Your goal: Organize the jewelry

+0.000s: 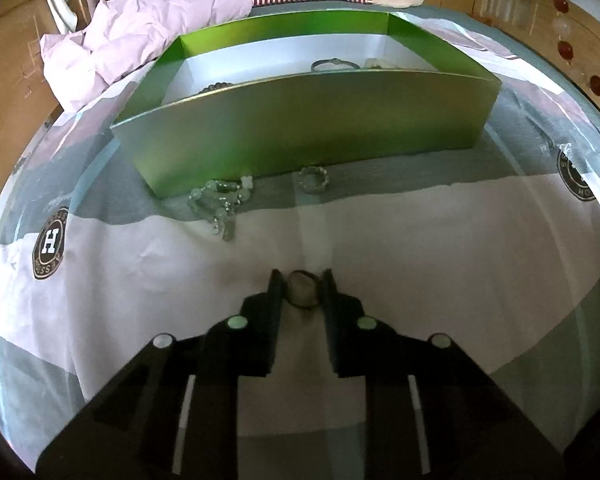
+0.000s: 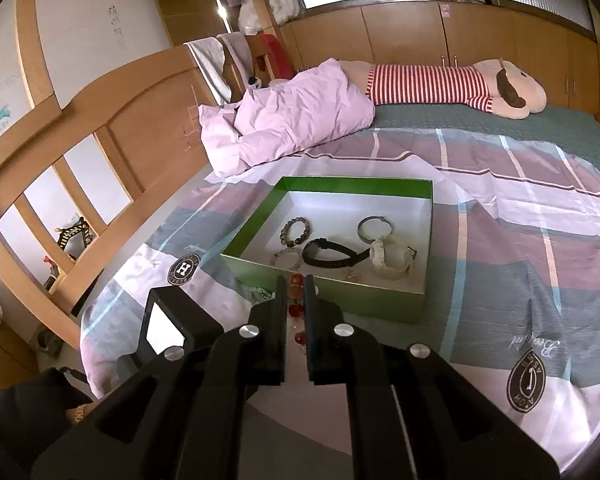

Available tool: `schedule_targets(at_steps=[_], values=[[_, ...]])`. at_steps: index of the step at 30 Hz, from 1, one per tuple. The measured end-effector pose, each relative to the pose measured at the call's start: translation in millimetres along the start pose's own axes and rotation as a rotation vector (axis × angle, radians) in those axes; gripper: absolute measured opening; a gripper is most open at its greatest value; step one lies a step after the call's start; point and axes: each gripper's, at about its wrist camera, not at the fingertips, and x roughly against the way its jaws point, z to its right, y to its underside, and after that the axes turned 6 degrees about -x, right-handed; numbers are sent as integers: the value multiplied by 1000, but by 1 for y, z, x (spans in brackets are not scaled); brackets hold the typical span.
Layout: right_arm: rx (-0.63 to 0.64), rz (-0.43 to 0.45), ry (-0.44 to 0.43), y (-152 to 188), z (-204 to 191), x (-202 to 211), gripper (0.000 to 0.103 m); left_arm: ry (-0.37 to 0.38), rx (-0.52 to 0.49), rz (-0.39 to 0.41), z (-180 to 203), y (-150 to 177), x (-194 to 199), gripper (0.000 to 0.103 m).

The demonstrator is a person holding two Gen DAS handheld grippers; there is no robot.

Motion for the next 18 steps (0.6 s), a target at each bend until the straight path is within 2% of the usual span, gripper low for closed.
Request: schedule_targets(at_steps=[2, 3, 5, 8, 11, 14, 18], values=[[5, 6, 3, 0, 0, 2, 8, 16, 21, 6, -5, 0, 6, 19], [6, 12, 6, -1, 0, 4, 8, 20, 40, 39, -10, -3, 18, 19], [6, 29, 14, -1, 1, 8, 8, 24, 44, 138, -15, -9, 54, 19], [10, 51, 22, -3, -1, 13, 8, -21, 12, 314, -17, -14, 116, 19], [13, 66, 28, -2, -4, 16, 8, -39, 18, 449, -25, -12, 168, 19], [21, 87, 40, 0, -12, 18, 8, -39, 52, 546, -37, -9, 202, 19], [38, 118, 61, 9, -24, 22, 8, -53, 60, 577, -41, -13, 216, 19]])
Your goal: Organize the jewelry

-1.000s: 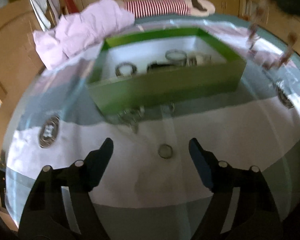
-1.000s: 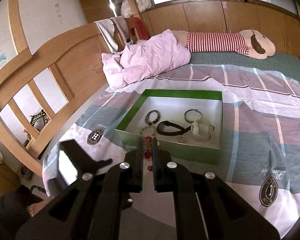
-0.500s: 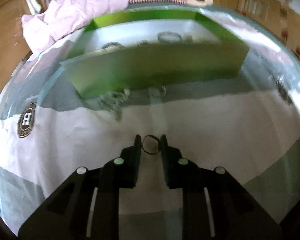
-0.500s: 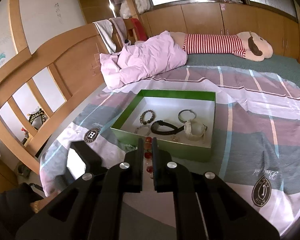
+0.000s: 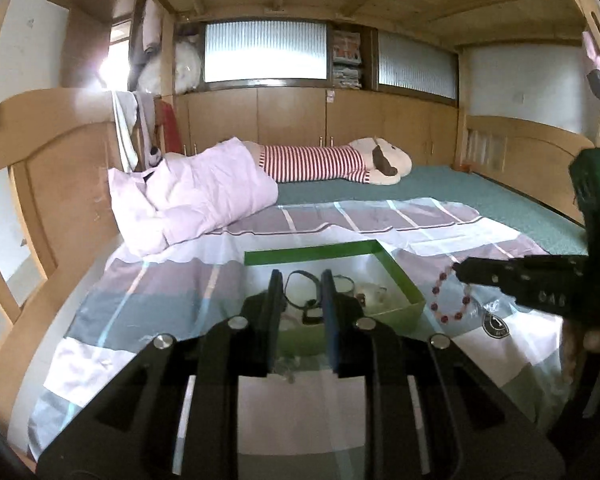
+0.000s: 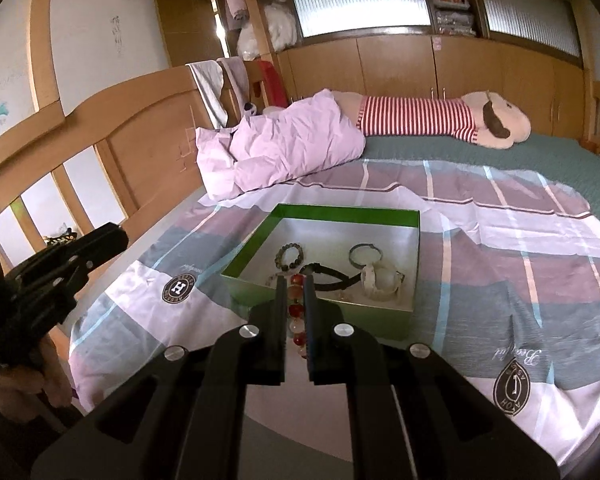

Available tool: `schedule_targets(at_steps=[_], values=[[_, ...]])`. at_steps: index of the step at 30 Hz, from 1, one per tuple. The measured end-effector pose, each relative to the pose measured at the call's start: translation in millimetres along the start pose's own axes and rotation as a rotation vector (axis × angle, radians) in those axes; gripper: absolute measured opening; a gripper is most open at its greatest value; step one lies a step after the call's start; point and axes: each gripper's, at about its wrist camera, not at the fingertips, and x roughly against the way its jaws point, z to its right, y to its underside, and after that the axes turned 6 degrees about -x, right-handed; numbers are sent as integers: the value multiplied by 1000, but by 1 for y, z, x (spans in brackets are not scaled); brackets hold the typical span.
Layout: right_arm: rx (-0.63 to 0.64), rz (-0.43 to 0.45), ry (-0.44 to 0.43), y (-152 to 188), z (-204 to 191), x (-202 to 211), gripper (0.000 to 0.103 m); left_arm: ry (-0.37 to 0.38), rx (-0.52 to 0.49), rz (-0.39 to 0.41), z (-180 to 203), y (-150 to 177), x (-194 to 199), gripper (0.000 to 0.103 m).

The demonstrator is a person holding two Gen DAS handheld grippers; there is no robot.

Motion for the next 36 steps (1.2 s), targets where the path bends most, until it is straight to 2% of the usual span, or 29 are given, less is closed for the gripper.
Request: schedule_targets(at_steps=[4, 8, 36], values=[[15, 8, 10, 3, -6, -1, 8, 22, 44, -34, -5, 3, -11, 19], [17, 2, 17, 3, -7, -7, 8, 27, 47, -49, -7, 5, -18, 19], [19, -7, 20, 6, -4, -9, 8, 35, 56, -82, -6, 11, -30, 19]])
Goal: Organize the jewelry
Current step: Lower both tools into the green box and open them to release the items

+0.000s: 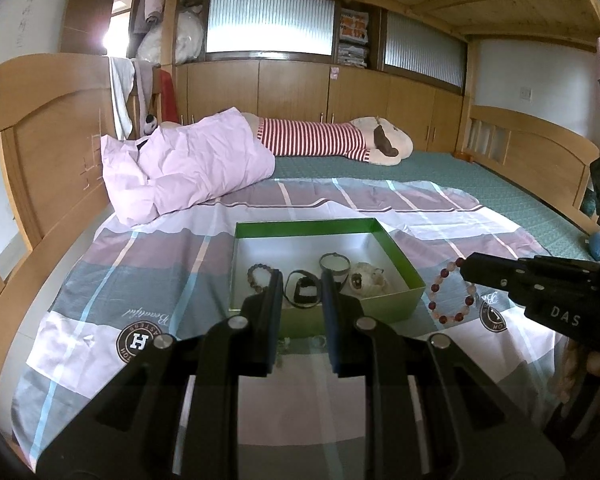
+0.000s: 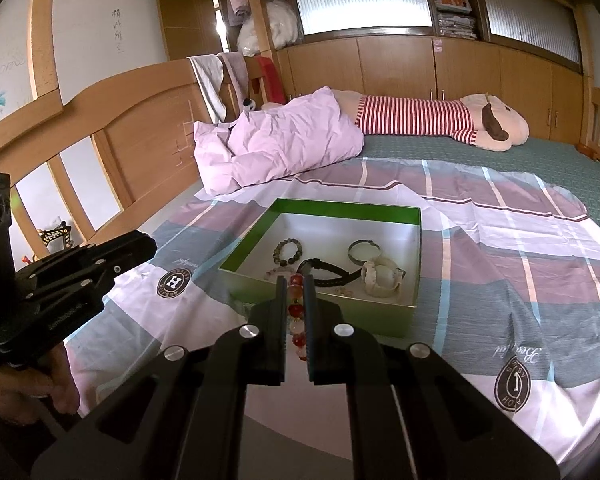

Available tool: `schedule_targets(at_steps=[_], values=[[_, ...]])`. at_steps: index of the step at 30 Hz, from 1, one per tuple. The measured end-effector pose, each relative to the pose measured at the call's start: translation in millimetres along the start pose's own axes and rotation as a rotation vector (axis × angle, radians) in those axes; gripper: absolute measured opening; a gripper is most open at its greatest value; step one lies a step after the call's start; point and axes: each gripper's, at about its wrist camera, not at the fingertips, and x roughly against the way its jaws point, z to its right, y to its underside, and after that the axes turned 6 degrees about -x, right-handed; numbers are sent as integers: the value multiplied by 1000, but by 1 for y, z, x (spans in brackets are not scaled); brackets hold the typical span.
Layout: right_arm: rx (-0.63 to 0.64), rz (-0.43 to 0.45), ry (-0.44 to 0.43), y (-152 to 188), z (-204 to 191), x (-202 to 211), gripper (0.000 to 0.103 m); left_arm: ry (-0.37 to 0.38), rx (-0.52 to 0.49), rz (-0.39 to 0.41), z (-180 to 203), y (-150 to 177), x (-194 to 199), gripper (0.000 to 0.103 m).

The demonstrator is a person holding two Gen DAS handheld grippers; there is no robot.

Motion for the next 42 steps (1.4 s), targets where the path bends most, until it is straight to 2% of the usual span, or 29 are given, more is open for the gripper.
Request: schedule_targets(at_steps=[19, 24, 28, 32, 42], values=[[-3, -6, -1, 0, 1, -3, 8, 5, -9, -20, 2, 2, -9, 19], [-7, 7, -1, -16, 7, -10, 8, 1, -10, -17, 1, -9, -20, 19], [-24, 17, -8, -36, 17, -28, 8, 5, -24, -18, 0, -27, -45, 19], [-60, 15, -13, -49, 32, -56, 8, 30, 32, -37, -8, -40, -77, 19], [-112, -4, 58, -78, 75, -137, 8, 15, 94, -120, -30, -66, -181, 20]])
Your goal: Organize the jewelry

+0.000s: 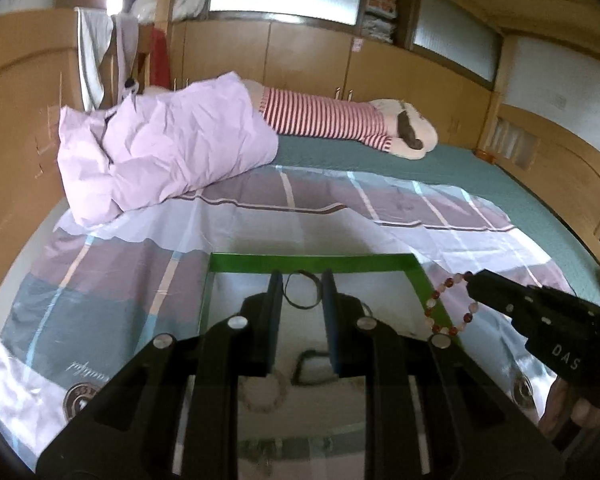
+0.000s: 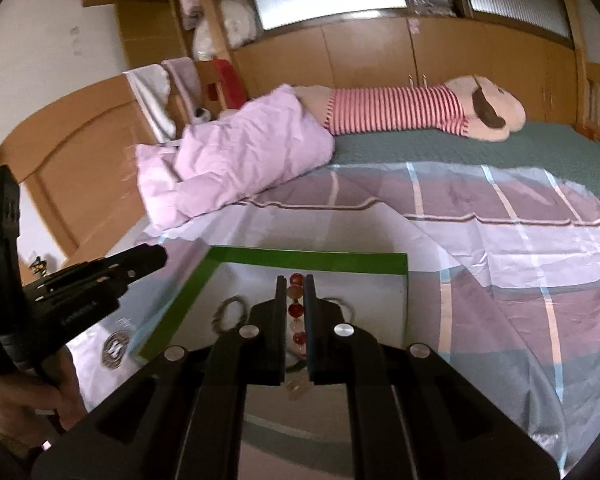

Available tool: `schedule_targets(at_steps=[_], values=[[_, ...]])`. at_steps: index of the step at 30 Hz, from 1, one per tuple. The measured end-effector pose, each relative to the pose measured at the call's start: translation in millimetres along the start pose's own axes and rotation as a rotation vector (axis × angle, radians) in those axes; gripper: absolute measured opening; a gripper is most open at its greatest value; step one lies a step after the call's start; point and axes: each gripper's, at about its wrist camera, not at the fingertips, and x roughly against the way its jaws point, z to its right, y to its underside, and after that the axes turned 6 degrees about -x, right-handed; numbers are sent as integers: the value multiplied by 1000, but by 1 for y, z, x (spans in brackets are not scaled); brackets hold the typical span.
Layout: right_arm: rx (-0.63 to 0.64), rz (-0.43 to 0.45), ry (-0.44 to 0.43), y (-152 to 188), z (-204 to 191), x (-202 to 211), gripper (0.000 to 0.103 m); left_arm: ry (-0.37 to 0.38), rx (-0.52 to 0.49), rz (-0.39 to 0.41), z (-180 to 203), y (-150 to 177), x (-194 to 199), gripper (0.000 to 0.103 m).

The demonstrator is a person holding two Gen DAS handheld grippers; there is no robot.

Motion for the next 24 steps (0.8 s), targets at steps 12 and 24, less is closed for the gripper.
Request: schedule_targets(at_steps=[12, 24], values=[[-40, 62, 46, -8, 22, 0, 50, -43, 50, 4, -13, -7, -11, 78], [53, 217, 10, 21, -24, 151, 72, -156, -134, 267, -6, 13, 167, 95]])
